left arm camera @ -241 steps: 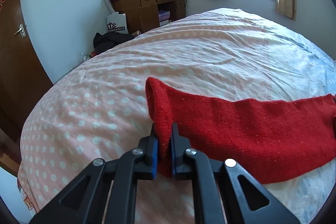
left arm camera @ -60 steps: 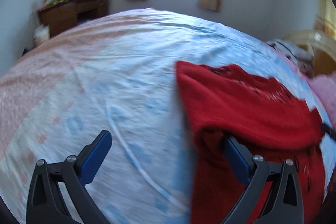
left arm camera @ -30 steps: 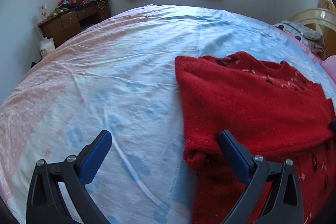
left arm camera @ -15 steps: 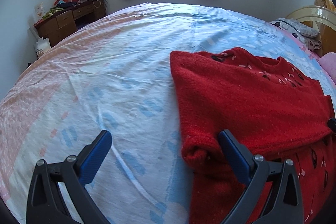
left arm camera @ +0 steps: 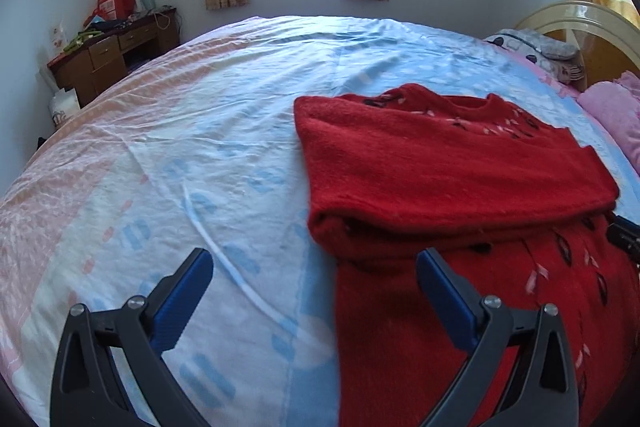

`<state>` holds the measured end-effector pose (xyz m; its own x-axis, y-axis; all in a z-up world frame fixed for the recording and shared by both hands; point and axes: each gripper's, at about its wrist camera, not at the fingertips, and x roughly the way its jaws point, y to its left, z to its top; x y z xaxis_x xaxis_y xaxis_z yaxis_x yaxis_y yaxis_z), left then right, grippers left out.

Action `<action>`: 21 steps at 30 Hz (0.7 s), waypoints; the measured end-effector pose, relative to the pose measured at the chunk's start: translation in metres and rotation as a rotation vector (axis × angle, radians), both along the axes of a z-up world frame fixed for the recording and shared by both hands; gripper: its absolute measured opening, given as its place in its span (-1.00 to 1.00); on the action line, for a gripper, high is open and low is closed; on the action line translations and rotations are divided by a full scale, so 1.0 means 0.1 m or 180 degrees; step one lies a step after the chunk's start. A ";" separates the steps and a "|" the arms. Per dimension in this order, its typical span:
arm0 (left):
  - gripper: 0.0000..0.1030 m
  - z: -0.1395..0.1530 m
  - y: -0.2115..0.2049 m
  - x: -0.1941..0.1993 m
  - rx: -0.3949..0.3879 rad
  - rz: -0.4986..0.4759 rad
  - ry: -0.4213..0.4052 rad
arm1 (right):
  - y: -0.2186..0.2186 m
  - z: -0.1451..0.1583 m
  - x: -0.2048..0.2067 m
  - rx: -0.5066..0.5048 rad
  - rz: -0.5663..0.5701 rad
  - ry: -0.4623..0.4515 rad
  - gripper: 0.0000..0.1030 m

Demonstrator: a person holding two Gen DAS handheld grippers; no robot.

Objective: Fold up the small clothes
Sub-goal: 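Open the right tool and withdraw from the folded sweater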

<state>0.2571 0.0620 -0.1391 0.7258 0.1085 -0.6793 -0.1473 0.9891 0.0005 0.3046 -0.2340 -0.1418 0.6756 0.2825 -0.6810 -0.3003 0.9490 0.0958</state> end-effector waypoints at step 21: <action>1.00 0.23 -0.07 -0.91 0.0141 -0.0296 -0.0096 | -0.35 0.05 -0.90 0.0193 -0.0387 0.0300 0.11</action>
